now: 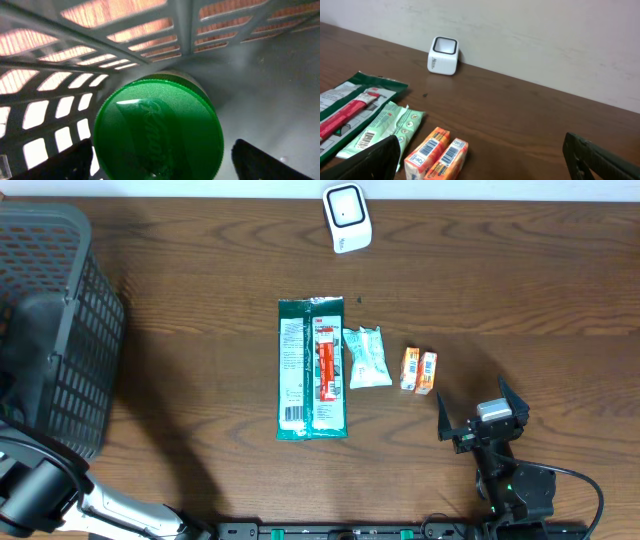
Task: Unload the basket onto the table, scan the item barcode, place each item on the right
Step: 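Reach the left gripper into the basket and grasp the green-lidded jar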
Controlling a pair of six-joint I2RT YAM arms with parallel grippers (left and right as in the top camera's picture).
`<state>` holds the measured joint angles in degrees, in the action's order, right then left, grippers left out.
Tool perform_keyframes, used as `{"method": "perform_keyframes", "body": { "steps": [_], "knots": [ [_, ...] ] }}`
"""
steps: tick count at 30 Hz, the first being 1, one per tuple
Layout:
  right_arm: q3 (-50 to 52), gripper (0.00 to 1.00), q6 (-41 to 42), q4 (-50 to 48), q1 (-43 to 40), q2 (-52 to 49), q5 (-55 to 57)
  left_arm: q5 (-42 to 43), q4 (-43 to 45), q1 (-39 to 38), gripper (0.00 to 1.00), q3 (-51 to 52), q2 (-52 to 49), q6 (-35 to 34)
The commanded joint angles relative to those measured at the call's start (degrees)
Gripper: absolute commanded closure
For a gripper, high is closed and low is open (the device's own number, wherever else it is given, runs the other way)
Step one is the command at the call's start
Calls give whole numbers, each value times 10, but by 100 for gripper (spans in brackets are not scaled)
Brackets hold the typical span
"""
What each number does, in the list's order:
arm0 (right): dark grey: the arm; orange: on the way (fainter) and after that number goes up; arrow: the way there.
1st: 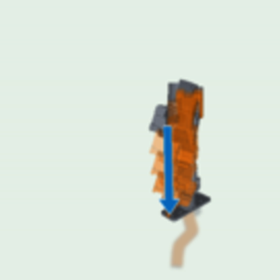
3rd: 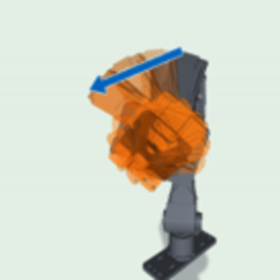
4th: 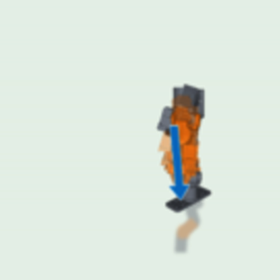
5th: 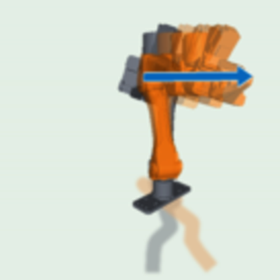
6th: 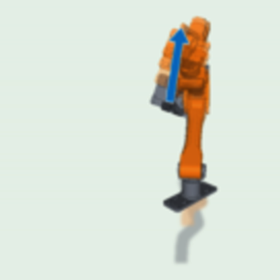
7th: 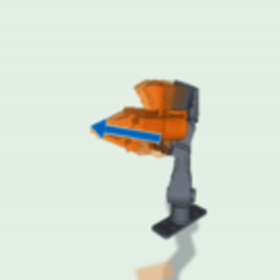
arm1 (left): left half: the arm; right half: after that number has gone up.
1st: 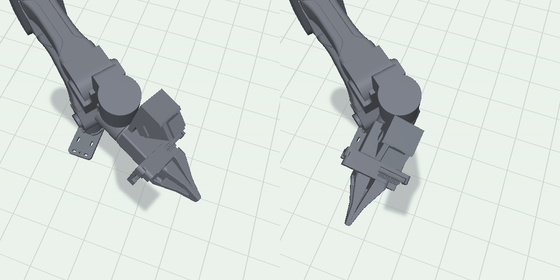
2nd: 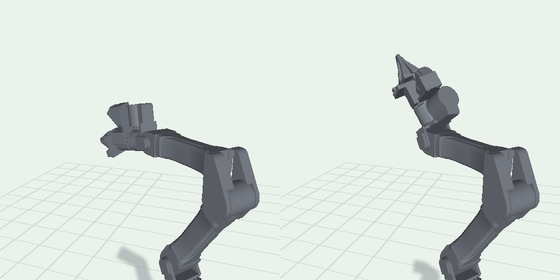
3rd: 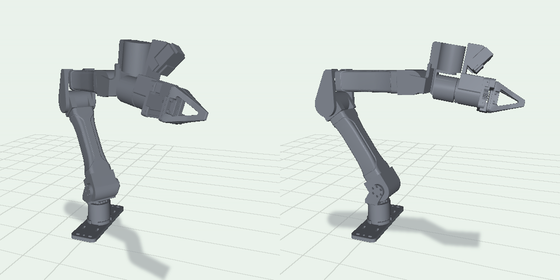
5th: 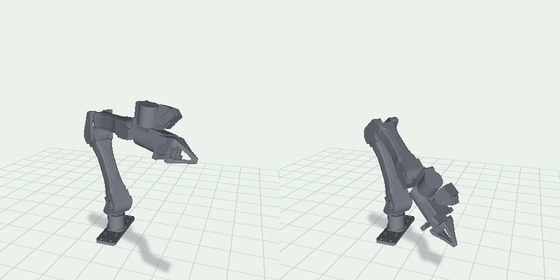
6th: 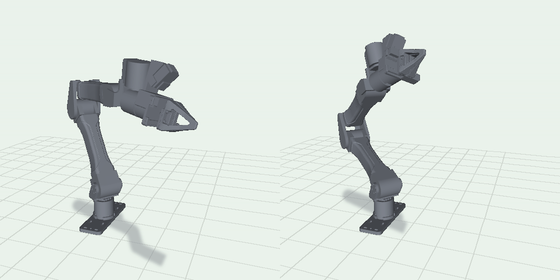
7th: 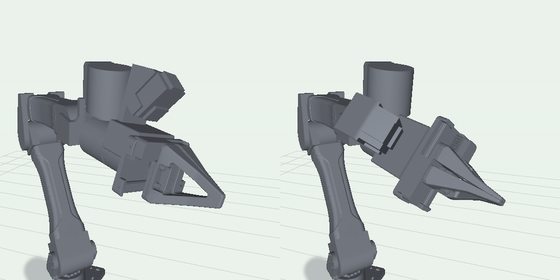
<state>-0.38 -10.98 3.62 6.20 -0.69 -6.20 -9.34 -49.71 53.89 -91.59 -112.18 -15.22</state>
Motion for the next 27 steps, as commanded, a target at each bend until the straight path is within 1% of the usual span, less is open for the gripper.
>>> {"method": "perform_keyframes", "body": {
  "steps": [1,4,8,9,11,13,15,19,20,24,26,27],
  "knots": [
    [1,1,2,2,3,3,1,-1,-1,3,20,-5,0,4],
    [1,1,2,2,3,3,1,-1,4,3,25,-8,17,4],
    [1,1,2,2,3,3,1,-2,6,3,25,-7,21,4],
    [1,1,2,2,3,3,1,-2,6,3,23,-5,20,4],
    [1,1,2,2,3,3,1,-2,6,3,16,-2,19,4],
    [1,1,2,2,3,3,1,-2,10,4,13,3,19,4],
    [1,1,2,2,3,3,1,-2,16,4,11,9,18,4],
    [1,1,2,2,3,3,1,-2,28,5,11,17,10,4],
    [1,1,2,2,3,3,1,-2,29,5,12,17,9,4],
    [1,1,2,2,3,3,1,-1,33,5,30,17,9,4],
    [1,1,2,2,3,3,1,0,31,5,40,17,9,4],
    [1,1,2,2,3,3,1,24,27,5,48,17,10,4]
  ]
}}
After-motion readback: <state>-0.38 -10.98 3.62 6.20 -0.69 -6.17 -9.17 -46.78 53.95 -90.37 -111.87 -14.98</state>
